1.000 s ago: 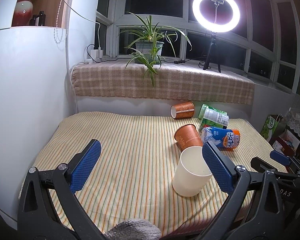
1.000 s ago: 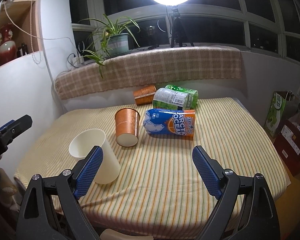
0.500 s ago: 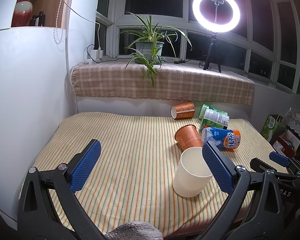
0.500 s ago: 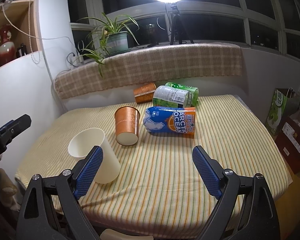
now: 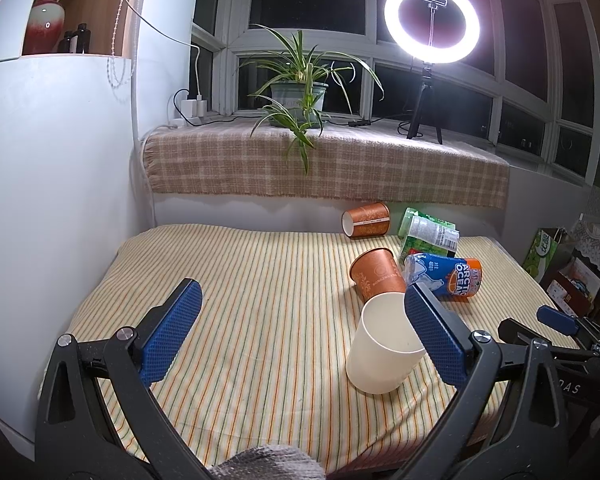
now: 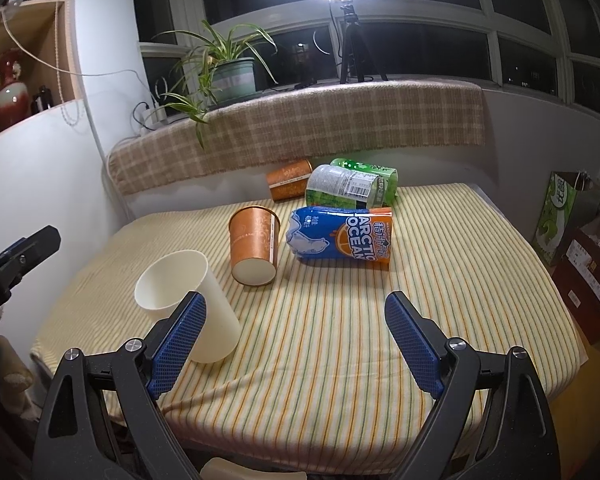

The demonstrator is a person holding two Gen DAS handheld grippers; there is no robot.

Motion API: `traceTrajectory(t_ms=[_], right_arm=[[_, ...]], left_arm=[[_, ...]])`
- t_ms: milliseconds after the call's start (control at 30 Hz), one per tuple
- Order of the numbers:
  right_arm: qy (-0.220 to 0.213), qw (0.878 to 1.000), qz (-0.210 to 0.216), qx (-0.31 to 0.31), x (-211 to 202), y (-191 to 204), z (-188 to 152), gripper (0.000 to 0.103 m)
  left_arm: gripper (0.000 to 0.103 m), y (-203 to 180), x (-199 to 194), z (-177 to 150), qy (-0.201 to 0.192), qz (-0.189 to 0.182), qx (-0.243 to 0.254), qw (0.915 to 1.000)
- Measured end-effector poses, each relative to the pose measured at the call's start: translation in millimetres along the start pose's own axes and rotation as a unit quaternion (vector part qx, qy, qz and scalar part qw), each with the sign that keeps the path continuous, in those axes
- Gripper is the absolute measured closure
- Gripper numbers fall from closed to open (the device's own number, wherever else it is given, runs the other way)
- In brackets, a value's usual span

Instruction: Flip cup upright

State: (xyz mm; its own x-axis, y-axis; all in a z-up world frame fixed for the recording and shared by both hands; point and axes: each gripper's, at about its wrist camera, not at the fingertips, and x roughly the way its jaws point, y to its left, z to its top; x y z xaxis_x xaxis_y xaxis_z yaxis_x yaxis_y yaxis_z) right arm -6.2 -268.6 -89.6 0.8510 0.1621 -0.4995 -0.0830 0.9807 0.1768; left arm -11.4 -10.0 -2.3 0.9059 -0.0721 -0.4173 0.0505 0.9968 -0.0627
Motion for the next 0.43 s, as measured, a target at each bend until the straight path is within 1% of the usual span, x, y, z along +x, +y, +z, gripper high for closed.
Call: traceTrajectory(t_ms=[433], right_arm=[[0.007,1.0,0.001,0.001,2.5,2.4,-1.8,0.012]], left_arm=[[0.0,4.4,1.2,0.2,-0.001,0.002,0.002,1.0]])
